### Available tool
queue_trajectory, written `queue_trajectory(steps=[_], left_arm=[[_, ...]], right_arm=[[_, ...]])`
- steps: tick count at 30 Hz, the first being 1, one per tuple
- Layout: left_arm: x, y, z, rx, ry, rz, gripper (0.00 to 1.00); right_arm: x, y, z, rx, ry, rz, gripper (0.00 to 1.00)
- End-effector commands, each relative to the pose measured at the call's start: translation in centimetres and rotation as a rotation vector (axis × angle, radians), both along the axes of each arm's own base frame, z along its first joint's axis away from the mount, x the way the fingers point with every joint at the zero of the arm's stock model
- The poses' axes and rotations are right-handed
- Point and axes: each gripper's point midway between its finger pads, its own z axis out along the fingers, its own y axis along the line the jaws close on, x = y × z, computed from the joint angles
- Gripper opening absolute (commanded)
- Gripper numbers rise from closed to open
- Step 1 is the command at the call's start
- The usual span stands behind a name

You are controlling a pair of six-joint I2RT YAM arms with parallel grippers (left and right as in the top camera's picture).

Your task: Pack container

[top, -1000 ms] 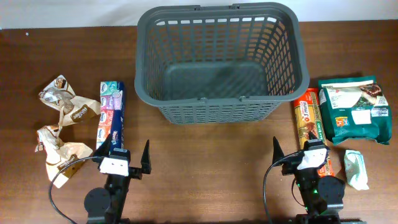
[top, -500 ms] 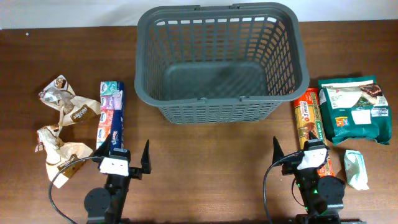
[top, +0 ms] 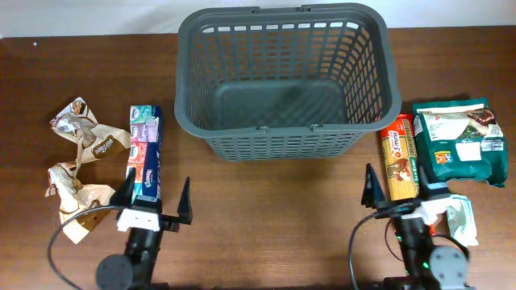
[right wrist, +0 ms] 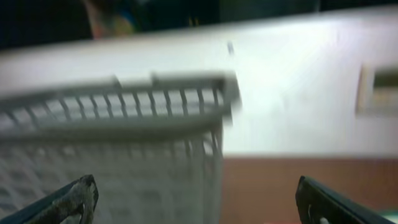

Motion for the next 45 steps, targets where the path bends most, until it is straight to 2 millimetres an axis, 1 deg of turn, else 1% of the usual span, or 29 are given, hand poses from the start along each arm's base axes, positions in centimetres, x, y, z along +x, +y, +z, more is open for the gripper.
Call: queue_trajectory(steps=[1, 2, 3, 4, 6, 9, 10, 11, 14, 15, 17, 19, 20, 22, 25, 29, 31, 33, 35, 36, 40, 43, 45], left_arm=[[-1.3, -0.4, 6.4, -0.002, -0.098, -0.021, 0.99], [-1.4, -0.4, 7.8, -0.002, -0.111, -0.021, 0.99], [-1.5, -0.5, 10.4, -0.009, -0.122, -0.026, 0.99], [-1.5, -0.5, 11.7, -0.022, -0.122, -0.029, 0.99], [-1.3, -1.0, 14.3, -0.042, -0.117, -0.060, 0.99], [-1.0, -1.8, 17.9, -0.039, -0.092, -0.110, 0.99], [-0.8, -1.9, 19.0, -0.039, -0.075, -0.119, 0.99], [-0.2, -2.0, 20.9, -0.042, -0.023, -0.124, 0.99], [0.7, -2.4, 23.0, -0.049, 0.075, -0.148, 0.99], [0.9, -2.6, 23.5, -0.051, 0.104, -0.156, 0.99], [1.4, -2.6, 24.0, -0.055, 0.149, -0.155, 0.99], [1.8, -2.5, 24.1, -0.058, 0.177, -0.151, 0.99], [1.9, -2.5, 24.0, -0.059, 0.184, -0.151, 0.99], [1.8, -2.2, 22.7, -0.031, 0.227, -0.132, 0.99], [1.8, -0.6, 20.2, 0.067, 0.311, -0.042, 0.99], [2.0, 0.8, 17.3, 0.149, 0.413, 0.023, 0.99], [2.6, 1.7, 15.9, 0.183, 0.459, 0.067, 0.99], [3.3, 2.2, 13.9, 0.212, 0.509, 0.085, 0.99], [3.8, 2.5, 11.6, 0.214, 0.560, 0.093, 0.99], [4.2, 2.8, 10.2, 0.211, 0.583, 0.098, 0.99], [5.8, 3.7, 5.3, 0.170, 0.629, 0.092, 0.99], [6.6, 3.8, 3.0, 0.100, 0.626, 0.035, 0.99], [6.8, 4.8, 1.7, 0.057, 0.641, 0.046, 0.99]], right_arm=[[-2.8, 0.8, 7.9, 0.023, -0.161, 0.057, 0.99], [-3.5, 0.8, 9.7, 0.023, -0.190, 0.058, 0.99], [-4.6, 0.8, 12.4, 0.022, -0.213, 0.059, 0.99], [-5.2, 0.9, 13.9, 0.020, -0.216, 0.065, 0.99], [-6.4, 1.3, 16.6, 0.012, -0.208, 0.089, 0.99], [-7.7, 1.4, 19.8, 0.011, -0.156, 0.096, 0.99], [-8.1, 1.4, 20.8, 0.012, -0.125, 0.095, 0.99], [-8.6, 1.4, 22.4, 0.014, -0.054, 0.096, 0.99], [-9.1, 1.3, 24.0, 0.019, 0.100, 0.087, 0.99], [-9.2, 1.0, 24.2, 0.023, 0.150, 0.069, 0.99], [-9.3, 0.1, 24.2, 0.022, 0.237, 0.015, 0.99], [-9.6, -1.4, 23.9, -0.029, 0.324, -0.071, 0.99], [-9.7, -2.1, 23.6, -0.049, 0.358, -0.112, 0.99], [-9.9, -3.4, 22.8, -0.076, 0.412, -0.187, 0.99], [-10.4, -5.1, 21.3, -0.094, 0.480, -0.287, 0.99], [-10.7, -6.3, 20.1, -0.108, 0.533, -0.359, 0.99], [-10.8, -7.5, 19.5, -0.119, 0.557, -0.428, 0.99], [-10.9, -8.0, 18.9, -0.129, 0.585, -0.460, 0.99], [-11.1, -8.1, 18.3, -0.135, 0.608, -0.462, 0.99], [-11.2, -8.2, 18.1, -0.138, 0.619, -0.467, 0.99], [-11.7, -9.2, 17.8, -0.148, 0.637, -0.534, 0.99], [-11.9, -9.6, 17.6, -0.151, 0.650, -0.559, 0.99], [-12.0, -10.1, 17.2, -0.130, 0.663, -0.594, 0.99]])
